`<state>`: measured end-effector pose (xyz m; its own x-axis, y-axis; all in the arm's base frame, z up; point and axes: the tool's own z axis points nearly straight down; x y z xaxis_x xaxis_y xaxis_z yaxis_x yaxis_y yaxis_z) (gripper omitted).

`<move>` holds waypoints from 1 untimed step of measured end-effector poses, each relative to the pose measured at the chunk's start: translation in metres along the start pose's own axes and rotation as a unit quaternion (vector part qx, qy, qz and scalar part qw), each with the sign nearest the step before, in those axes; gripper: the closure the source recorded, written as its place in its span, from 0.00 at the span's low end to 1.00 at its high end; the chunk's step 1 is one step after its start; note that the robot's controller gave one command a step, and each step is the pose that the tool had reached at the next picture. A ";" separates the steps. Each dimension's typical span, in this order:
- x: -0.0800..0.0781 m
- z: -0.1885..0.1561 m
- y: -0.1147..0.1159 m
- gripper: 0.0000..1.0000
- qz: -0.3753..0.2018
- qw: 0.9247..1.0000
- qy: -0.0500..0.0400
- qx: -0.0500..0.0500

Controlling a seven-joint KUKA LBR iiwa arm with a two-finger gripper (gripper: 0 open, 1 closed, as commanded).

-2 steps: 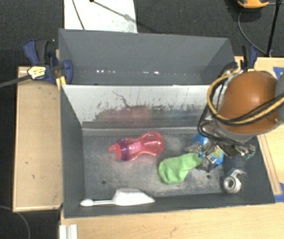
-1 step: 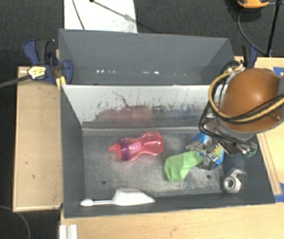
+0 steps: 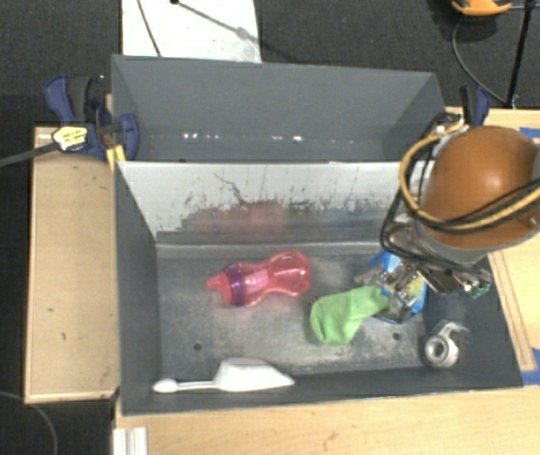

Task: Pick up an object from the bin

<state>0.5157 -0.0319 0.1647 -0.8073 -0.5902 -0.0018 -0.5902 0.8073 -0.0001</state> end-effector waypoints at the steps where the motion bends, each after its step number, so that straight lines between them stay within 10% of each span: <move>1: 0.000 -0.010 0.000 1.00 0.001 1.000 -0.001 0.001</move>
Offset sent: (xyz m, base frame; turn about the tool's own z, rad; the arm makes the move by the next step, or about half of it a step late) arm 0.0001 -0.0001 0.0216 0.0000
